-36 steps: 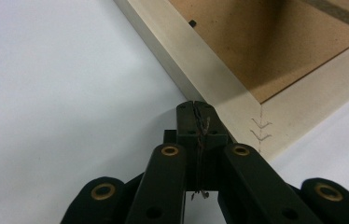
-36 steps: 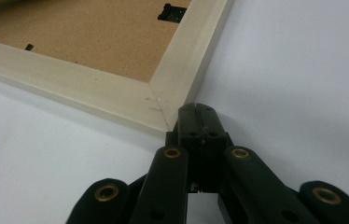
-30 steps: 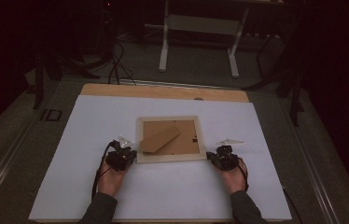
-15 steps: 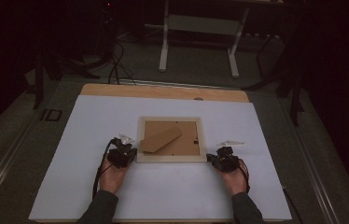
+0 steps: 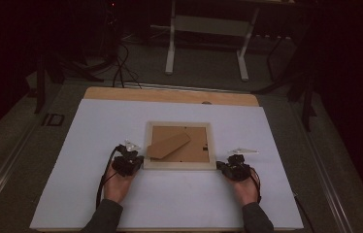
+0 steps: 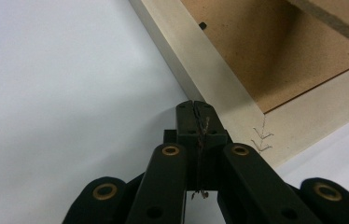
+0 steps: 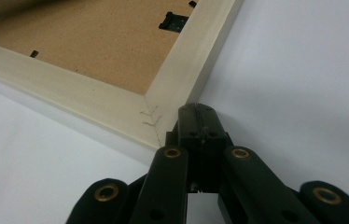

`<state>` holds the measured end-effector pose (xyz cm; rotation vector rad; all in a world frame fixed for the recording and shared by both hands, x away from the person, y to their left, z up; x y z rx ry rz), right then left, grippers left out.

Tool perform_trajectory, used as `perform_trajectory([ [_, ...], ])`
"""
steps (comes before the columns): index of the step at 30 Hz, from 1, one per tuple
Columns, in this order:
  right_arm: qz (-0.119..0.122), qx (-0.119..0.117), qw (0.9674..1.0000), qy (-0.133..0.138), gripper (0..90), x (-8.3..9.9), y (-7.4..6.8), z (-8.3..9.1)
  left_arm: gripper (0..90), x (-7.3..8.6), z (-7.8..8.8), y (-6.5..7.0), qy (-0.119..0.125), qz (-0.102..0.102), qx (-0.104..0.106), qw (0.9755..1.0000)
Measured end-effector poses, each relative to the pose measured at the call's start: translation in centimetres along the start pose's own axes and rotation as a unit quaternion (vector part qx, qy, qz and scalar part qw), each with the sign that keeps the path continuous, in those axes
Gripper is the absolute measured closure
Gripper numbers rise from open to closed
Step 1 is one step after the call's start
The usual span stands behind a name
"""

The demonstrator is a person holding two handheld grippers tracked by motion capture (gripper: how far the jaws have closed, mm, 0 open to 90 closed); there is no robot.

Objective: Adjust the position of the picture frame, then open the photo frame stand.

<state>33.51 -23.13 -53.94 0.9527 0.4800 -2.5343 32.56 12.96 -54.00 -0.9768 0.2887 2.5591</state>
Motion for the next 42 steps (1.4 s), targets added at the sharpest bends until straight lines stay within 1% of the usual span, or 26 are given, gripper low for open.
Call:
perform_trajectory([
  [5,-0.001,-0.003,1.0000,0.003,90.0,0.1,0.2,0.0,90.0,0.0,0.0,0.1,-0.001,-0.003,-0.001,1.0000],
  [7,0.001,-0.002,1.0000,0.006,90.0,0.1,0.2,0.0,90.0,-0.1,0.0,0.2,-0.002,-0.004,-0.001,1.0000],
  [11,-0.005,-0.001,0.9999,0.009,90.0,0.2,0.3,0.0,90.0,0.0,0.0,0.3,-0.001,-0.005,-0.003,1.0000],
  [14,-0.001,0.003,0.9999,0.010,90.0,0.1,0.3,-0.1,90.0,0.0,0.0,0.4,-0.002,-0.006,-0.005,1.0000],
  [20,-0.004,0.000,0.9999,0.014,90.0,0.2,0.4,-0.1,90.0,0.1,0.1,0.4,0.001,-0.012,-0.004,0.9999],
  [23,-0.003,-0.002,0.9999,0.016,90.0,0.3,0.4,-0.1,90.0,0.1,0.1,0.3,0.001,-0.015,-0.002,0.9999],
  [26,0.002,0.001,0.9999,0.016,90.0,0.3,0.4,-0.1,90.0,0.1,0.1,0.4,0.002,-0.019,-0.007,0.9998],
  [28,0.009,0.003,0.9999,0.014,90.0,0.3,0.3,0.0,90.0,0.1,0.1,0.4,0.003,-0.019,-0.007,0.9998],
  [30,0.014,0.005,0.9998,0.013,90.0,0.2,0.3,0.0,89.4,0.1,0.1,0.3,0.002,-0.018,-0.011,0.9998],
  [31,0.016,0.008,0.9997,0.013,89.9,0.2,0.2,0.1,88.8,0.1,0.1,0.3,0.002,-0.015,-0.010,0.9998],
  [33,0.022,0.014,0.9995,0.021,89.4,0.2,0.2,0.2,87.6,0.1,0.3,0.2,0.006,-0.013,-0.012,0.9998],
  [34,0.022,0.016,0.9994,0.022,89.0,0.1,0.3,0.4,87.3,0.1,0.4,0.0,0.009,-0.010,-0.009,0.9999],
  [36,0.020,0.018,0.9991,0.031,88.1,0.0,0.4,0.8,87.2,0.0,0.7,-0.2,0.018,0.002,0.001,0.9998],
  [39,0.017,0.021,0.9988,0.040,87.4,-0.1,0.5,1.2,86.8,-0.2,1.3,-0.5,0.026,0.007,0.002,0.9996],
  [42,0.014,0.022,0.9986,0.046,86.4,-0.2,0.7,1.5,85.7,-0.2,1.5,-0.6,0.031,0.008,0.001,0.9995],
])
Point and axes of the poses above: each handheld gripper's, and its own axes: z roughly backward along the jaws, x roughly out of its underside, y roughly to its right, the point moved 1 cm from there along -z, roughly forward along the jaws
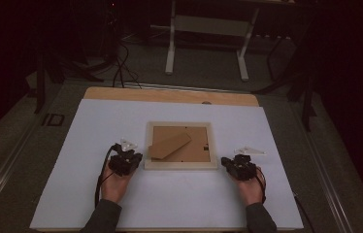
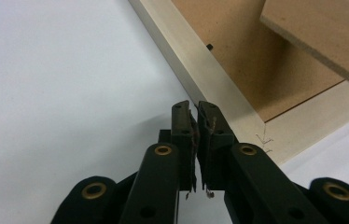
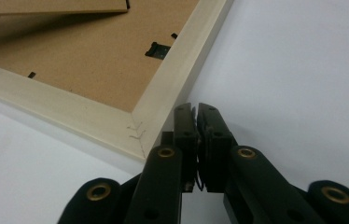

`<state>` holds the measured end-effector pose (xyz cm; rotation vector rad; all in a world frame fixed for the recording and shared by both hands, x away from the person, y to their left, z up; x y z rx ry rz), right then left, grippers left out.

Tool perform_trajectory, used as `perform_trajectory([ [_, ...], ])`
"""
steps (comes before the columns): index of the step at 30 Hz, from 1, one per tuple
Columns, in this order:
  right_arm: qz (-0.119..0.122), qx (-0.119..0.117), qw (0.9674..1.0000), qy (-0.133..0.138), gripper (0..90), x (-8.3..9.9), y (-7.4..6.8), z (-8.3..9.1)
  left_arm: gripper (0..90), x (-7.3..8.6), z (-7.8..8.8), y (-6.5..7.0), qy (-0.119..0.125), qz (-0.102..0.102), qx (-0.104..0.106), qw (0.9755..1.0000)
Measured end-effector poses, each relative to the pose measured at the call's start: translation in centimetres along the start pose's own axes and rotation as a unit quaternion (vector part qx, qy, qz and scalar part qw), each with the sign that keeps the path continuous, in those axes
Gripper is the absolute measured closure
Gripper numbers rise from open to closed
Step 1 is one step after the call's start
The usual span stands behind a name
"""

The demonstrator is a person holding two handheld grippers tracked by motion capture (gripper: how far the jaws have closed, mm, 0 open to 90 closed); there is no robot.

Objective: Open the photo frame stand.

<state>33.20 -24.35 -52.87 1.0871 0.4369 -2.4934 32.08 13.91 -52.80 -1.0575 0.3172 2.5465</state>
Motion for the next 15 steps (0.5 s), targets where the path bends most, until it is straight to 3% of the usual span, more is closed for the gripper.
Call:
perform_trajectory([
  [8,0.000,-0.005,1.0000,0.005,83.5,-0.1,0.2,0.3,78.8,-0.2,0.5,0.2,0.008,-0.002,0.002,1.0000],
  [15,-0.004,-0.007,0.9999,0.009,78.3,-0.2,0.3,0.5,68.0,-0.7,1.6,-0.1,0.021,0.009,0.011,0.9997],
])
Point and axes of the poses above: each handheld gripper's, and its own axes: z roughly backward along the jaws, x roughly out of its underside, y roughly to its right, the point moved 1 cm from there along -z, roughly forward along the jaws
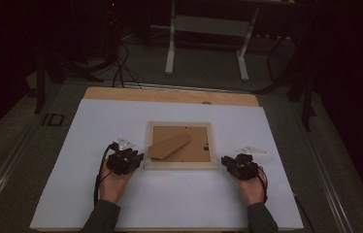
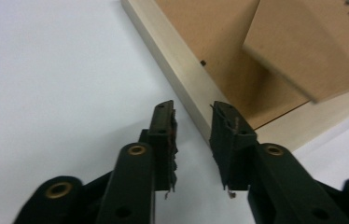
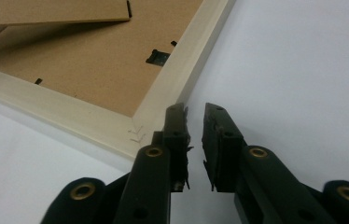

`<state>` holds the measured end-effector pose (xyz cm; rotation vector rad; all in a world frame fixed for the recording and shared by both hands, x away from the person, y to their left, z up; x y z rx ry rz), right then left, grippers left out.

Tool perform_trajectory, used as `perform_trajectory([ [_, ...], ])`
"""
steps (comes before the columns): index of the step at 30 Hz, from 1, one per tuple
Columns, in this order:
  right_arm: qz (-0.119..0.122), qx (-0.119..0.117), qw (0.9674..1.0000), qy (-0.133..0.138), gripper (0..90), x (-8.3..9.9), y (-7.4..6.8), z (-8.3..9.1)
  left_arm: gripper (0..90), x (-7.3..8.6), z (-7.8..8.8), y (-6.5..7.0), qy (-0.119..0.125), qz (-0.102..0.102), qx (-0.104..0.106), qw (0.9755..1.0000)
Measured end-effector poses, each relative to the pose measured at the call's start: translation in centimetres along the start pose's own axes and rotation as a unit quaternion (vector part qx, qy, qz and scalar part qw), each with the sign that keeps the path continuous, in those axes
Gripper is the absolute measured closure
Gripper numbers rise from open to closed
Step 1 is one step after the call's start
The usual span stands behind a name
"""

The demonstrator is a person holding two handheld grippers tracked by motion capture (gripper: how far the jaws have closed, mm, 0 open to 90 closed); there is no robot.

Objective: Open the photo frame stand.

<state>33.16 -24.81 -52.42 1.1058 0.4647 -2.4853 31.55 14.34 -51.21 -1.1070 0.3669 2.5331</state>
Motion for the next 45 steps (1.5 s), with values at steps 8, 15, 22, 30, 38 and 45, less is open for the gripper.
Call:
perform_trajectory([
  [8,0.002,-0.008,1.0000,0.004,73.7,-0.2,0.0,0.3,58.4,-1.2,1.4,0.5,0.016,-0.016,-0.013,0.9997],
  [15,0.001,-0.010,0.9999,0.006,72.2,-0.2,0.0,0.4,56.3,-2.2,2.1,0.2,0.021,-0.018,0.003,0.9996],
  [22,0.003,-0.013,0.9999,0.007,70.6,-0.2,-0.1,0.4,55.4,-3.4,2.3,-0.1,0.024,-0.022,0.028,0.9991],
  [30,0.002,-0.013,0.9999,0.011,69.7,-0.3,0.1,0.7,50.5,-4.9,1.6,0.3,0.014,-0.040,0.051,0.9978],
  [38,-0.015,-0.037,0.9990,0.019,68.5,-0.5,0.1,0.9,49.0,-6.2,0.6,0.3,0.002,-0.039,0.087,0.9954],
  [45,-0.020,-0.034,0.9990,0.020,68.2,-0.4,0.3,0.9,49.0,-7.3,-0.1,0.6,-0.009,-0.041,0.104,0.9937],
])
Point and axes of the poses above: each handheld gripper's, and its own axes: z roughly backward along the jaws, x roughly out of its underside, y roughly to its right, the point moved 1 cm from there along -z, roughly forward along the jaws
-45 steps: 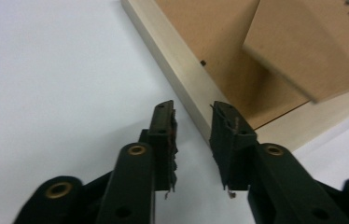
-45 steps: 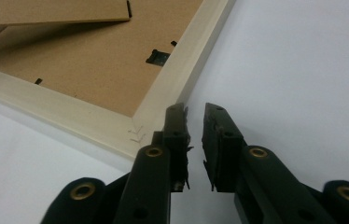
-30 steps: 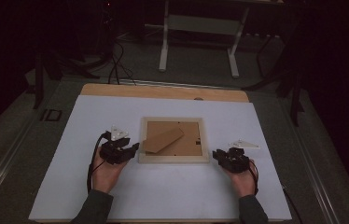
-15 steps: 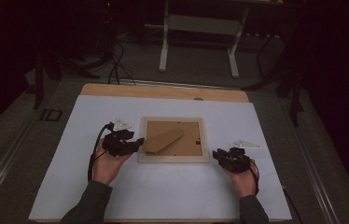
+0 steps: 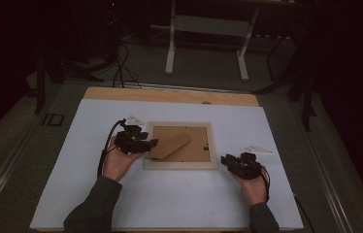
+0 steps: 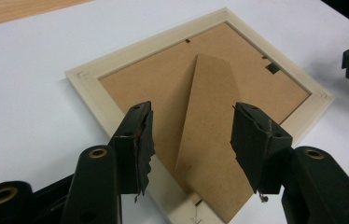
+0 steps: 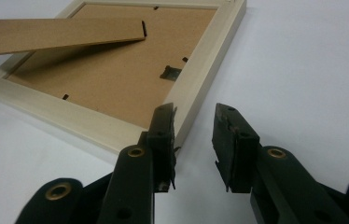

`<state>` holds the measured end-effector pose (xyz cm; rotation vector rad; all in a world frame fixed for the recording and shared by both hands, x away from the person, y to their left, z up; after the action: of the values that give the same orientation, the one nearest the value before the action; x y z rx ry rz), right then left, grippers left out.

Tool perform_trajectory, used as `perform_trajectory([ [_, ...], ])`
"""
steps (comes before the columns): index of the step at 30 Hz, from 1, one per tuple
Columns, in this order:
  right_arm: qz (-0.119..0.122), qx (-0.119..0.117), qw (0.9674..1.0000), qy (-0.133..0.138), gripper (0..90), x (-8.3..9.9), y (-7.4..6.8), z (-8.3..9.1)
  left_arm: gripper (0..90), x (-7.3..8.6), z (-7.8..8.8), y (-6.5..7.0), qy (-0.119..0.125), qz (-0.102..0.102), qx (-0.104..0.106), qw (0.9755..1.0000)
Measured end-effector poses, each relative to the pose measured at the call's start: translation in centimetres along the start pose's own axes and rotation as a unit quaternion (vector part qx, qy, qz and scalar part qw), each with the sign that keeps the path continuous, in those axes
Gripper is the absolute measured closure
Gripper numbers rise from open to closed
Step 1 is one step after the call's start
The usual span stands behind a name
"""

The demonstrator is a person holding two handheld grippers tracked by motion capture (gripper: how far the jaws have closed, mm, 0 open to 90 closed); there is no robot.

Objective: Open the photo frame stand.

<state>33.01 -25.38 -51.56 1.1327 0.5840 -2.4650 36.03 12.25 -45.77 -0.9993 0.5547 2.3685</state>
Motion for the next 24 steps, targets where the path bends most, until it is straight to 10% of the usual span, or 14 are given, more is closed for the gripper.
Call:
perform_trajectory([
  [24,0.002,-0.003,1.0000,-0.003,67.2,0.1,-0.1,-0.2,41.7,-2.3,-3.5,0.2,-0.061,0.002,0.054,0.9967],
])
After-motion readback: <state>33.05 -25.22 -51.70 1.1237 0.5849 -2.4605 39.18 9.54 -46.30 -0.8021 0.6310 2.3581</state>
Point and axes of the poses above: each handheld gripper's, and its own axes: z roughly backward along the jaws, x roughly out of its underside, y roughly to its right, the point moved 1 cm from there along -z, roughly forward along the jaws
